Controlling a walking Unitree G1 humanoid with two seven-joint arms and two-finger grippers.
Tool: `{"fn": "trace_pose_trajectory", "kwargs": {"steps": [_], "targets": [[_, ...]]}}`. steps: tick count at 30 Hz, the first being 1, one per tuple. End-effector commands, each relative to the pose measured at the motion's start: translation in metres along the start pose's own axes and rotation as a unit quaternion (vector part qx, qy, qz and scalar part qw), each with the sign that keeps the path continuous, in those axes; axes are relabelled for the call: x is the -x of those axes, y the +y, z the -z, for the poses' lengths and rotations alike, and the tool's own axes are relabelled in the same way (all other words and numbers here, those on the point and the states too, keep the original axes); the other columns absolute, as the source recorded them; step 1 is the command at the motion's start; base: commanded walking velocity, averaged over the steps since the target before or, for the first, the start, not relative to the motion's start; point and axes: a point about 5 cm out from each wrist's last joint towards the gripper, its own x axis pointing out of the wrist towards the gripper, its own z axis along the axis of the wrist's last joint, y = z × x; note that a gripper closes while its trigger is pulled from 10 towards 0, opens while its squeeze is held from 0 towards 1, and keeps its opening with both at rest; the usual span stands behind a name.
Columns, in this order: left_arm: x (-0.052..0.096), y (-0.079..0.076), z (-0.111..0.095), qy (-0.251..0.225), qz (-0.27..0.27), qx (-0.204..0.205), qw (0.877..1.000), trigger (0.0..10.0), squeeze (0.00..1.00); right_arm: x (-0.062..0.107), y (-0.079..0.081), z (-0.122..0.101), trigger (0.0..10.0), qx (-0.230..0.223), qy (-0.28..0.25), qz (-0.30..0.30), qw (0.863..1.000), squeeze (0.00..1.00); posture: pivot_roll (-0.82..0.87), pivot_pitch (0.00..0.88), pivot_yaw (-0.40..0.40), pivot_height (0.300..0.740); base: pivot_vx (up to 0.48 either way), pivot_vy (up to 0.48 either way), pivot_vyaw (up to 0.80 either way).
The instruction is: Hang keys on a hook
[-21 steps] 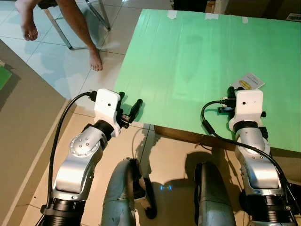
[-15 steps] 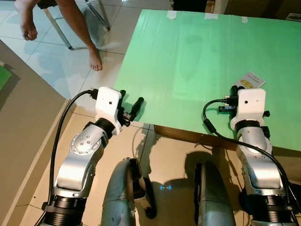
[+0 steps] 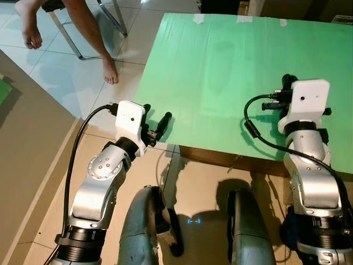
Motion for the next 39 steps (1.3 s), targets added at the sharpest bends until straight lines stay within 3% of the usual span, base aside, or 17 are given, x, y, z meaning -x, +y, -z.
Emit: {"fn": "trace_pose_trajectory", "kwargs": {"steps": [1, 5, 6, 8, 9, 16, 27, 31, 32, 34, 39], "targets": [[0.000, 0.000, 0.003, 0.002, -0.003, 0.001, 1.000, 10.0, 0.00, 0.000, -0.005, -0.006, 0.0, -0.004, -0.007, 0.006, 1.000, 0.00, -0.19, 0.282, 0.086, 0.610, 0.000, 0.000, 0.00], [-0.001, -0.001, 0.004, 0.000, -0.003, 0.004, 1.000, 10.0, 0.00, 0.001, -0.005, -0.002, 0.0, 0.003, 0.009, -0.003, 1.000, 0.00, -0.20, 0.282, 0.082, 0.610, 0.000, 0.000, 0.00], [-0.001, -0.002, 0.004, -0.001, -0.003, 0.005, 1.000, 10.0, 0.00, 0.003, -0.005, 0.003, 10.0, 0.008, 0.023, 0.000, 1.000, 0.00, -0.20, 0.285, 0.080, 0.610, 0.000, 0.000, 0.00], [-0.001, -0.002, 0.004, -0.001, -0.003, 0.006, 1.000, 10.0, 0.00, 0.005, -0.004, 0.007, 10.0, 0.011, 0.031, -0.002, 0.999, 0.00, -0.20, 0.286, 0.080, 0.610, 0.000, 0.000, 0.00], [-0.001, -0.003, 0.004, -0.001, -0.003, 0.006, 1.000, 10.0, 0.00, 0.008, -0.002, 0.010, 10.0, 0.013, 0.039, -0.009, 0.999, 1.00, -0.20, 0.287, 0.080, 0.610, 0.000, 0.000, 0.00], [0.000, -0.003, 0.006, 0.000, -0.004, 0.008, 1.000, 10.0, 0.00, 0.027, 0.010, 0.029, 10.0, 0.063, 0.070, -0.047, 0.994, 1.00, -0.20, 0.294, 0.078, 0.610, 0.000, 0.000, 0.00], [0.000, -0.005, 0.007, 0.000, -0.002, 0.010, 1.000, 10.0, 0.00, 0.029, 0.003, 0.034, 10.0, 0.071, 0.080, -0.035, 0.994, 1.00, -0.21, 0.298, 0.076, 0.610, 0.000, 0.000, 0.00], [0.000, -0.006, 0.007, 0.001, -0.001, 0.011, 1.000, 10.0, 0.00, 0.028, -0.002, 0.038, 10.0, 0.046, 0.089, -0.014, 0.995, 1.00, -0.21, 0.300, 0.077, 0.610, 0.000, 0.000, 0.00], [0.000, -0.006, 0.008, 0.001, -0.001, 0.011, 1.000, 10.0, 0.00, 0.027, -0.005, 0.038, 10.0, 0.026, 0.090, -0.005, 0.996, 0.00, -0.21, 0.300, 0.077, 0.610, 0.000, 0.000, 0.00], [0.000, -0.006, 0.008, 0.001, -0.001, 0.011, 1.000, 10.0, 0.00, 0.025, -0.009, 0.037, 10.0, -0.007, 0.083, 0.012, 0.996, 0.00, -0.21, 0.300, 0.078, 0.610, 0.000, 0.000, 0.00], [0.000, -0.006, 0.007, 0.001, 0.000, 0.010, 1.000, 10.0, 0.00, 0.022, -0.012, 0.034, 10.0, -0.003, 0.070, 0.021, 0.997, 0.00, -0.21, 0.300, 0.082, 0.610, 0.000, 0.000, 0.00]]}}
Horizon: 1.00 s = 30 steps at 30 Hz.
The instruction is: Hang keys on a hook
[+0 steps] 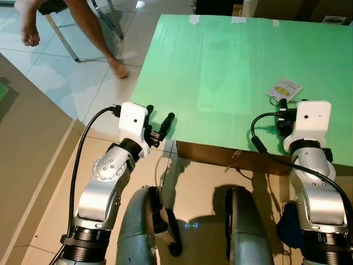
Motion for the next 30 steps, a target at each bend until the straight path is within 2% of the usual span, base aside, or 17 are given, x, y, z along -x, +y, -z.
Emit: {"fn": "trace_pose_trajectory", "kwargs": {"steps": [1, 11, 19, 24, 29, 30], "targets": [[0.003, 0.001, 0.006, 0.012, -0.002, -0.002, 1.000, 10.0, 0.00, 0.000, -0.001, 0.000, 10.0, -0.005, -0.005, 0.004, 1.000, 0.00, -0.21, 0.300, 0.082, 0.610, 0.000, 0.000, 0.00], [0.003, 0.001, 0.005, 0.010, -0.002, -0.004, 1.000, 10.0, 0.00, -0.007, -0.001, -0.003, 10.0, -0.011, -0.016, 0.004, 1.000, 0.00, -0.19, 0.293, 0.080, 0.610, 0.000, 0.000, 0.00], [0.010, 0.007, 0.004, 0.011, -0.012, -0.012, 1.000, 10.0, 0.00, -0.020, 0.001, -0.004, 10.0, -0.012, -0.021, -0.003, 1.000, 0.00, -0.15, 0.285, 0.078, 0.610, 0.000, 0.000, 0.00], [0.010, 0.007, 0.003, 0.011, -0.015, -0.015, 1.000, 10.0, 0.00, -0.032, 0.008, 0.000, 10.0, -0.030, -0.010, -0.010, 0.999, 0.00, -0.14, 0.278, 0.074, 0.610, 0.000, 0.000, 0.00], [0.010, 0.007, 0.003, 0.009, -0.018, -0.016, 1.000, 10.0, 0.00, -0.059, 0.011, -0.015, 10.0, -0.028, -0.030, -0.017, 0.999, 0.00, -0.13, 0.274, 0.064, 0.610, 0.000, 0.000, 0.00], [0.010, 0.007, 0.003, 0.009, -0.018, -0.016, 1.000, 10.0, 0.00, -0.059, 0.011, -0.015, 10.0, -0.028, -0.030, -0.017, 0.999, 0.00, -0.13, 0.274, 0.064, 0.610, 0.000, 0.000, 0.00]]}}
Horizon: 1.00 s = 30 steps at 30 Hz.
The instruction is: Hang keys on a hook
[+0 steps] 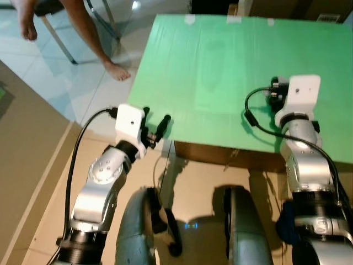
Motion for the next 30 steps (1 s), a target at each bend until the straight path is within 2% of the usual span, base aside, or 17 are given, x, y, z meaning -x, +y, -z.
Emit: {"fn": "trace_pose_trajectory", "kwargs": {"steps": [1, 5, 8, 18, 22, 30], "targets": [[0.005, 0.001, 0.001, 0.002, -0.007, -0.005, 1.000, 10.0, 0.00, -0.004, -0.001, 0.000, 10.0, -0.003, -0.002, 0.000, 1.000, 0.00, -0.13, 0.275, 0.062, 0.610, 0.000, 0.000, 0.00], [0.006, 0.001, 0.001, 0.002, -0.011, -0.004, 1.000, 10.0, 0.00, -0.015, 0.004, 0.001, 10.0, -0.005, 0.001, -0.004, 1.000, 0.00, -0.12, 0.277, 0.061, 0.610, 0.000, 0.000, 0.00], [0.008, 0.001, 0.001, 0.002, -0.014, -0.004, 1.000, 10.0, 0.00, -0.016, 0.009, 0.006, 10.0, -0.015, 0.008, -0.009, 1.000, 0.00, -0.11, 0.284, 0.058, 0.610, 0.000, 0.000, 0.00], [0.010, 0.002, 0.001, 0.005, -0.017, -0.004, 1.000, 10.0, 0.00, -0.006, 0.035, 0.022, 10.0, -0.040, 0.029, -0.032, 0.998, 0.00, -0.11, 0.298, 0.062, 0.610, 0.000, 0.000, 0.00], [0.009, 0.001, -0.001, 0.003, -0.016, -0.003, 1.000, 10.0, 0.00, -0.002, 0.043, 0.021, 10.0, -0.043, 0.029, -0.038, 0.998, 0.00, -0.11, 0.300, 0.061, 0.610, 0.000, 0.000, 0.00], [0.009, -0.001, 0.000, 0.004, -0.015, 0.000, 1.000, 10.0, 0.00, 0.003, 0.045, 0.025, 10.0, -0.011, 0.029, -0.039, 0.999, 0.00, -0.12, 0.304, 0.058, 0.610, 0.000, 0.000, 0.00]]}}
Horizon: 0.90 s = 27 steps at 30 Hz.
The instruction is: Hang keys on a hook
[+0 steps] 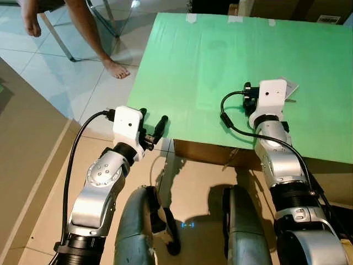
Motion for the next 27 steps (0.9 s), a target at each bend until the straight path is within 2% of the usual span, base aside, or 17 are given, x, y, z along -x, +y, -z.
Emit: {"fn": "trace_pose_trajectory", "kwargs": {"steps": [1, 27], "targets": [[0.003, 0.000, 0.000, 0.001, -0.001, 0.001, 1.000, 10.0, 0.00, 0.003, -0.001, 0.004, 10.0, 0.014, 0.004, 0.002, 1.000, 0.00, -0.12, 0.304, 0.058, 0.610, 0.000, 0.000, 0.00], [-0.001, -0.004, 0.001, 0.001, 0.007, 0.004, 1.000, 10.0, 0.00, 0.018, -0.012, 0.006, 10.0, 0.044, 0.002, 0.036, 0.998, 0.00, -0.14, 0.294, 0.061, 0.610, 0.000, 0.000, 0.00]]}}
